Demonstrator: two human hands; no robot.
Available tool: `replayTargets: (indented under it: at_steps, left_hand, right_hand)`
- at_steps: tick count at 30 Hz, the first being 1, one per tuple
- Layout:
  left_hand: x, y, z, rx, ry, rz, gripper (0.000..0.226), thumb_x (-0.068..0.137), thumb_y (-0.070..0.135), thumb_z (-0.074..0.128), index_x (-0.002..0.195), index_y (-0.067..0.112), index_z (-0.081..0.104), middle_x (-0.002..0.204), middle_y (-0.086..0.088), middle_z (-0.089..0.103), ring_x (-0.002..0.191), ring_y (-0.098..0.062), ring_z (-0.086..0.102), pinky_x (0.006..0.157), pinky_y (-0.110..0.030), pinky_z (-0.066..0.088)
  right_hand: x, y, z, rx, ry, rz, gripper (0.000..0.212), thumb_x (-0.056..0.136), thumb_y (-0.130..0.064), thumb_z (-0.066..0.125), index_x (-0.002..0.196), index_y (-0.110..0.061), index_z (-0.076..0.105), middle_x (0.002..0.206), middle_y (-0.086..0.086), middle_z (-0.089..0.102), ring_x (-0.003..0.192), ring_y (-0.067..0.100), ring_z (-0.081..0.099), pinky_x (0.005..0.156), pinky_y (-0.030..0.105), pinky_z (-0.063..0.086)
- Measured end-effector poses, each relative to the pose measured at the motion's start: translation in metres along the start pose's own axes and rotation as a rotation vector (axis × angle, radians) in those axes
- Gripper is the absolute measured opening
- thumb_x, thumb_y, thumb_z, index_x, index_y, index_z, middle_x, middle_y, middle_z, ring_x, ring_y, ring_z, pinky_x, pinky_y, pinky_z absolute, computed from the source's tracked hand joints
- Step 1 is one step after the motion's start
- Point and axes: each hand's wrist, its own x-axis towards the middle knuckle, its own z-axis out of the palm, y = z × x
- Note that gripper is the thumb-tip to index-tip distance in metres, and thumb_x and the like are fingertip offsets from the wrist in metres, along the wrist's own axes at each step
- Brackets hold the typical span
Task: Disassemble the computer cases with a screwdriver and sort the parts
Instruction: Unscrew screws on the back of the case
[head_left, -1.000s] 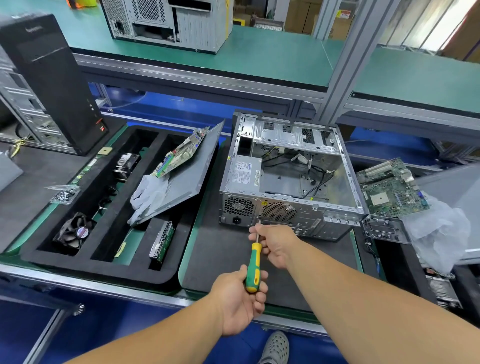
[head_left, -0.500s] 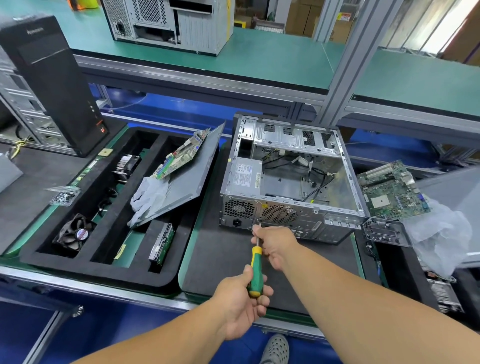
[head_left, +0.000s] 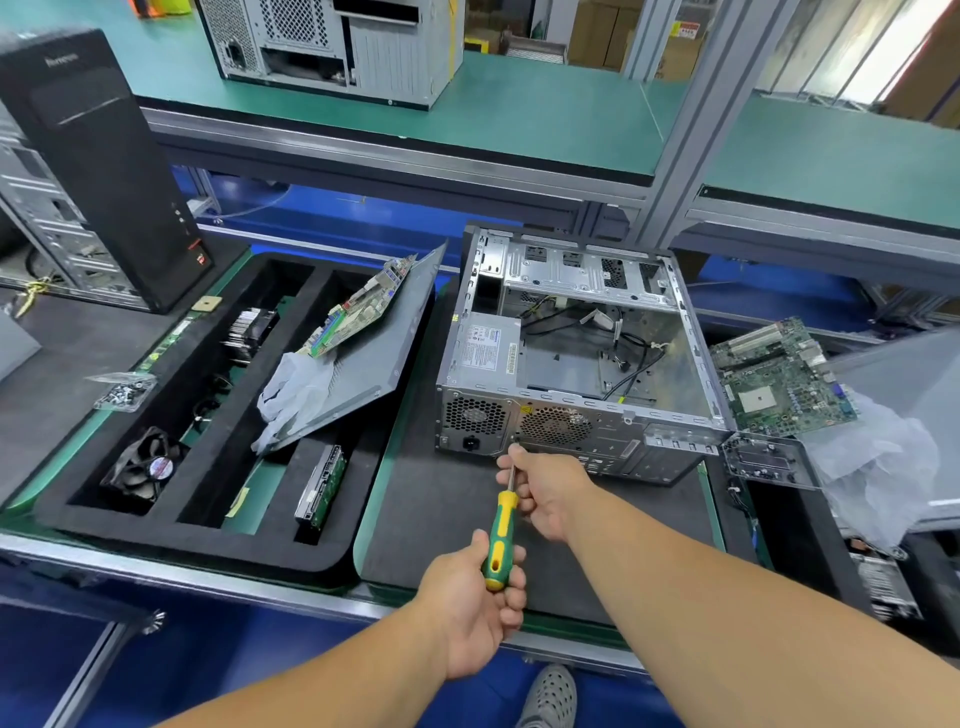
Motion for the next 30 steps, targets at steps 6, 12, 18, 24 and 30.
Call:
replayTargets:
  at_steps: [6,12,18,24,30]
  left_hand:
    - [0.002,-0.001,0.011,0.217,0.126,0.103,0.032,0.1,0.037,0.068,0.11,0.007,0.061,0.071,-0.007,0.058,0.053,-0.014,0.048,0.047,-0.025,0.037]
    - [0.002,-0.006,0.015,0.246,0.192,0.11,0.032,0.106,0.034,0.058,0.108,0.002,0.062,0.073,-0.009,0.062,0.054,-0.015,0.053,0.049,-0.025,0.043]
    - [-0.001,-0.003,0.008,0.045,0.041,-0.062,0.068,0.109,0.057,0.029,0.103,0.005,0.074,0.069,-0.008,0.057,0.052,-0.015,0.042,0.047,-0.027,0.032]
    - [-0.001,0.001,0.013,0.147,0.097,0.05,0.049,0.097,0.054,0.066,0.113,0.009,0.06,0.074,-0.011,0.061,0.054,-0.017,0.052,0.047,-0.027,0.041]
    - [0.003,-0.004,0.013,0.259,0.204,0.161,0.024,0.103,0.026,0.064,0.11,0.004,0.057,0.074,-0.009,0.061,0.053,-0.015,0.055,0.048,-0.027,0.049]
  right_hand:
    - [0.002,0.002,-0.001,-0.077,0.022,-0.033,0.026,0.103,-0.025,0.06,0.089,-0.007,0.071,0.061,0.001,0.07,0.035,0.004,0.042,0.04,0.02,0.031]
    - [0.005,0.005,0.004,-0.003,0.101,-0.094,0.013,0.093,-0.017,0.075,0.092,-0.005,0.073,0.07,0.007,0.07,0.052,0.011,0.063,0.048,0.024,0.046]
    - [0.005,0.0,-0.009,-0.066,-0.05,-0.007,0.028,0.103,-0.028,0.061,0.092,-0.006,0.073,0.067,0.003,0.071,0.038,0.004,0.041,0.038,0.019,0.03]
    - [0.006,0.004,-0.006,-0.097,-0.007,-0.03,0.017,0.097,-0.023,0.071,0.084,-0.012,0.068,0.061,0.004,0.068,0.037,0.008,0.04,0.039,0.019,0.028]
    - [0.008,0.011,0.0,-0.071,0.126,-0.065,0.025,0.085,-0.031,0.084,0.083,-0.014,0.066,0.069,0.007,0.065,0.04,0.012,0.038,0.047,0.023,0.031]
